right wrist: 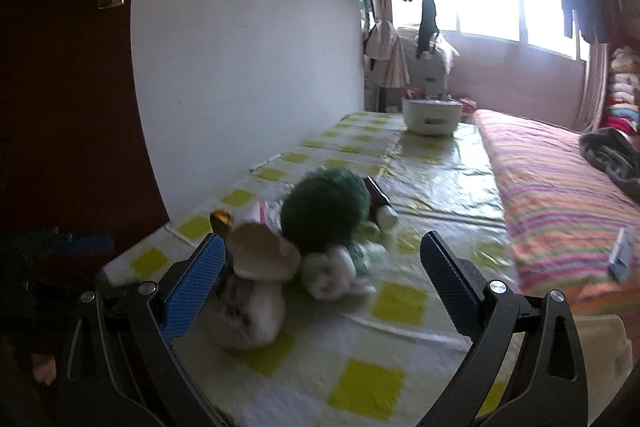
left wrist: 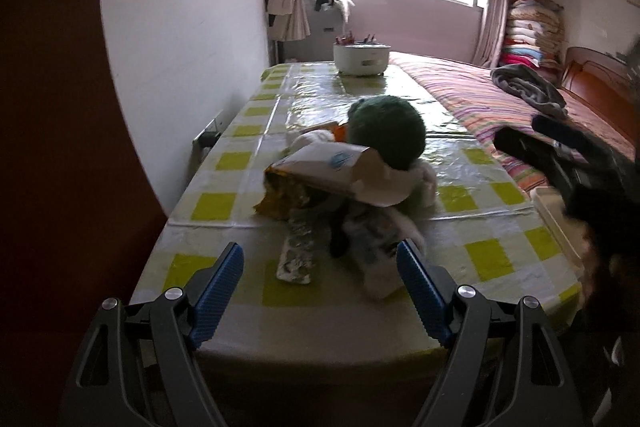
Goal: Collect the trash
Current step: 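Move both tools toward the trash pile on the table, then grasp the green fuzzy ball with the right gripper while the left grasps the white paper bag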
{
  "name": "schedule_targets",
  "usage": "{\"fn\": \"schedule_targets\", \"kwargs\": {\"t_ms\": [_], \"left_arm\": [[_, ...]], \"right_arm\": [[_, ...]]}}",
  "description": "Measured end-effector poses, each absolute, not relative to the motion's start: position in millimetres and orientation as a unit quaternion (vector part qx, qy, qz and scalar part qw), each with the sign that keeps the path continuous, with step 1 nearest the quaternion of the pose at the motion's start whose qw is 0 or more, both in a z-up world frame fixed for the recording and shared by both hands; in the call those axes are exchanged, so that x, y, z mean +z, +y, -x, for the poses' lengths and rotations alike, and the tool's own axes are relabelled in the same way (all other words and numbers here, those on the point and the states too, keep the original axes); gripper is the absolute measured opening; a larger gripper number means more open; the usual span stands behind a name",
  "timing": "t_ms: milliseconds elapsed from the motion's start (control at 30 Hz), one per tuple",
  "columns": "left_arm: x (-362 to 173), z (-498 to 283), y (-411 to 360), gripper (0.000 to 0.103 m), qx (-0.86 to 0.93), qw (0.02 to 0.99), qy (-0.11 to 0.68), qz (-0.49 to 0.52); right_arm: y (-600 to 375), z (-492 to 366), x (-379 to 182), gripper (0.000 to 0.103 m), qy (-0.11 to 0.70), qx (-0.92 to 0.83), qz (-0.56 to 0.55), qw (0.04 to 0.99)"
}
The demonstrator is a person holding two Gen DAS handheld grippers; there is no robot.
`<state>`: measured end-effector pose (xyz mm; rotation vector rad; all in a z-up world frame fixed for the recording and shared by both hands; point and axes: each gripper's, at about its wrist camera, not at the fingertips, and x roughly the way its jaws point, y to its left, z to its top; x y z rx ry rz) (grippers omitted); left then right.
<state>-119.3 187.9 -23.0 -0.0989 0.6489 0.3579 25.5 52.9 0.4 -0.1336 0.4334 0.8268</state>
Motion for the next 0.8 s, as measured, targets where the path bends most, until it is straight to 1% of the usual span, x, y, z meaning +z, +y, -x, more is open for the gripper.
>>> {"fn": "schedule_targets", "kwargs": {"t_ms": [233,567,600,633,667,733,800], "left_arm": [[-29,121,194,0.076,0.171,0.927,0.328,0.062],[-33,115,199,0.076,0.166,0.921,0.343,0.076],[-34,113,200,0.076,0.164,0.92,0.346,0.081],[-34,112,201,0.076,0.163,0.919,0.349,0.087],[-34,110,201,0.076,0.161,0.918,0.35,0.091],[-35,107,203,0.076,0.161,0.916,0.354,0.098],[-36,104,203,0.076,0.163,0.914,0.357,0.099]], "right_arm": [[99,-77,2,0.097,0.254,0.396,0.018,0.882],[165,-131,-39,0.096,0.334,0.369,0.053,0.866],[167,-134,-43,0.089,0.343,0.371,0.054,0.861],[169,-137,-47,0.072,0.35,0.369,0.055,0.859],[168,-139,-48,0.072,0.349,0.364,0.055,0.862],[160,-143,-48,0.066,0.354,0.377,0.035,0.855],[149,-144,-47,0.064,0.352,0.388,0.02,0.851]]}}
